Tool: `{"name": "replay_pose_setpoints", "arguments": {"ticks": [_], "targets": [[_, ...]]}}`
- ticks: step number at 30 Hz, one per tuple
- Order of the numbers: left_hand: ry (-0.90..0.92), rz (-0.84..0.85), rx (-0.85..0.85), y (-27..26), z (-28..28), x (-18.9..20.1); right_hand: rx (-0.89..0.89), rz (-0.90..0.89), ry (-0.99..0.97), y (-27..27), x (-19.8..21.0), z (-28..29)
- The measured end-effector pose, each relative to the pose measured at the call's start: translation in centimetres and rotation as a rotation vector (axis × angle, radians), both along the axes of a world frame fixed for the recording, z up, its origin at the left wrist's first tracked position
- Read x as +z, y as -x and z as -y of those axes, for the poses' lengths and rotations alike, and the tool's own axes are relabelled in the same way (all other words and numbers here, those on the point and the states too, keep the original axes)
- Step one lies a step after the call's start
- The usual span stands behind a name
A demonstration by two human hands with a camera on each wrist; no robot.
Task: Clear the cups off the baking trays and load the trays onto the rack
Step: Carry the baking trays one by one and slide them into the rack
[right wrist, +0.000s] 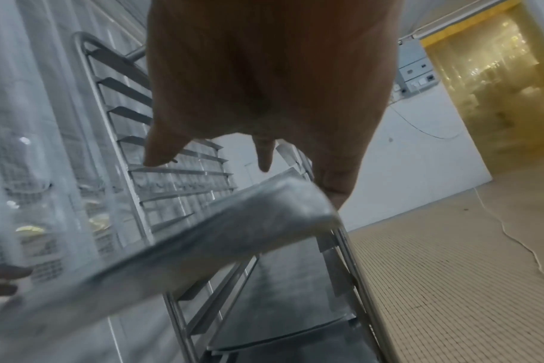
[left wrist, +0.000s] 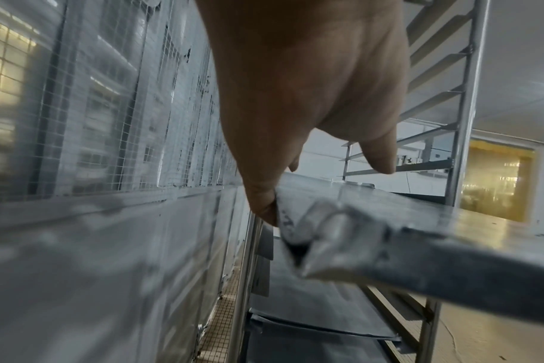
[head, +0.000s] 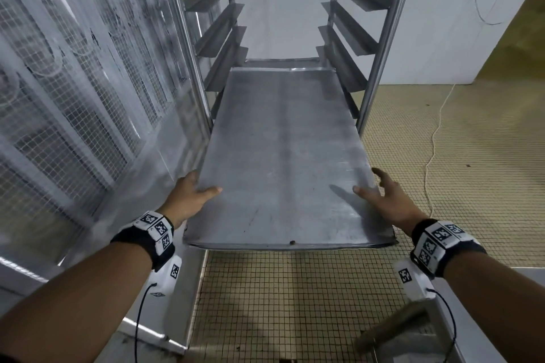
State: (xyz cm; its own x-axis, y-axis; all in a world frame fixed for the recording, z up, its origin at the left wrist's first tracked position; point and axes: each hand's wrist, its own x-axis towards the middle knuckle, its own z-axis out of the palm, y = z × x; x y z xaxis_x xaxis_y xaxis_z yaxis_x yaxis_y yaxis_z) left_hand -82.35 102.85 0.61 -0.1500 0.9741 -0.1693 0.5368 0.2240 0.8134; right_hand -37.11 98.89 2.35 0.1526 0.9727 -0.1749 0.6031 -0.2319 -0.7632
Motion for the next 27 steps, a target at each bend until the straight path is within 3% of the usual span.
{"name": "replay_pose_setpoints", "arguments": {"ticks": [3, 9, 17, 22, 27], "targets": [[0.001, -0.093, -0.054, 0.3, 1.0, 0.1, 0.088, 0.07, 0.044, 0.6, 0.4, 1.8], [-0.036, -0.124, 0.091, 0.7, 1.8, 0.6, -0.11, 0.138, -0.044, 1.5, 0.0, 2.1], [-0.015, -0.206, 0.062, -0.2, 0.8, 0.0, -0.09, 0.251, -0.027, 2.1, -0.6, 0.3], [0.0, -0.278, -0.103, -1.6, -0.9, 0.9, -0.078, 0.244, -0.019, 1.7, -1.1, -2.4], [0.09, -0.592, -0.39, -3.3, -1.0, 2.1, -0.072, 0.249, -0.015, 1.1, -0.1, -6.1]]}}
